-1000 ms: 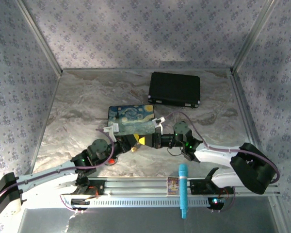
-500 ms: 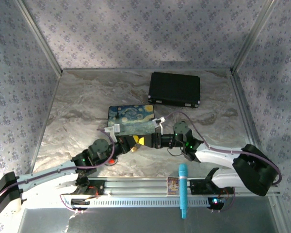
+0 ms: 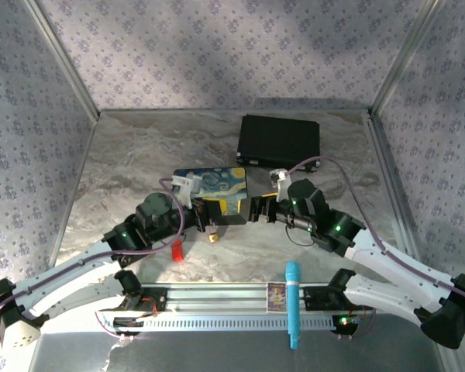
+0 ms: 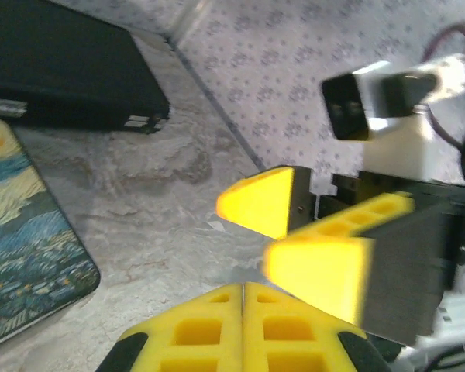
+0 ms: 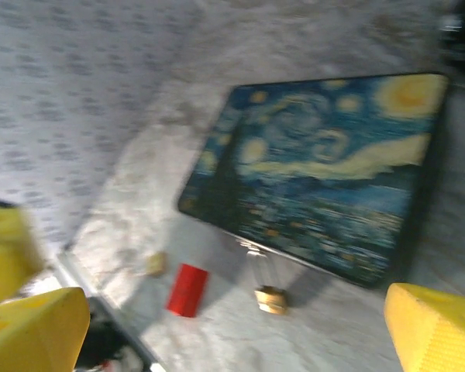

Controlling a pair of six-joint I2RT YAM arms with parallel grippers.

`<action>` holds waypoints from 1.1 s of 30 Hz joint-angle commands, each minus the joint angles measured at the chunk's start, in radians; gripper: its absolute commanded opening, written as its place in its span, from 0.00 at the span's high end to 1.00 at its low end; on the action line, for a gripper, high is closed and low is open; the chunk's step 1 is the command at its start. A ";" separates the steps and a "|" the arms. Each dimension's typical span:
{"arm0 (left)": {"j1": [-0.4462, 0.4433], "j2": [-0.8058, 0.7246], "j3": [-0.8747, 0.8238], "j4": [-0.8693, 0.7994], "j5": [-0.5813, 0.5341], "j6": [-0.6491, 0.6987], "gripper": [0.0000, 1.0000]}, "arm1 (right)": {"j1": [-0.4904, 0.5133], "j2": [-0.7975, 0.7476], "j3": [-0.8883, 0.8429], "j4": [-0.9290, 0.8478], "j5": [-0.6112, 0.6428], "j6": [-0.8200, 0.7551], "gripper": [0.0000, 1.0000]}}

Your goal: Unlock a padlock with a key

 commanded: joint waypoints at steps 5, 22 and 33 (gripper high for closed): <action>0.053 0.057 0.106 -0.036 0.244 0.238 1.00 | 0.053 -0.025 0.077 -0.456 0.487 0.040 0.02; 0.069 0.112 0.128 0.146 0.350 0.187 1.00 | -0.003 -0.318 -0.141 0.246 -0.231 -0.233 0.06; 0.074 0.124 0.083 0.431 0.357 0.004 1.00 | -0.096 -0.154 -0.287 0.925 -0.538 0.096 0.29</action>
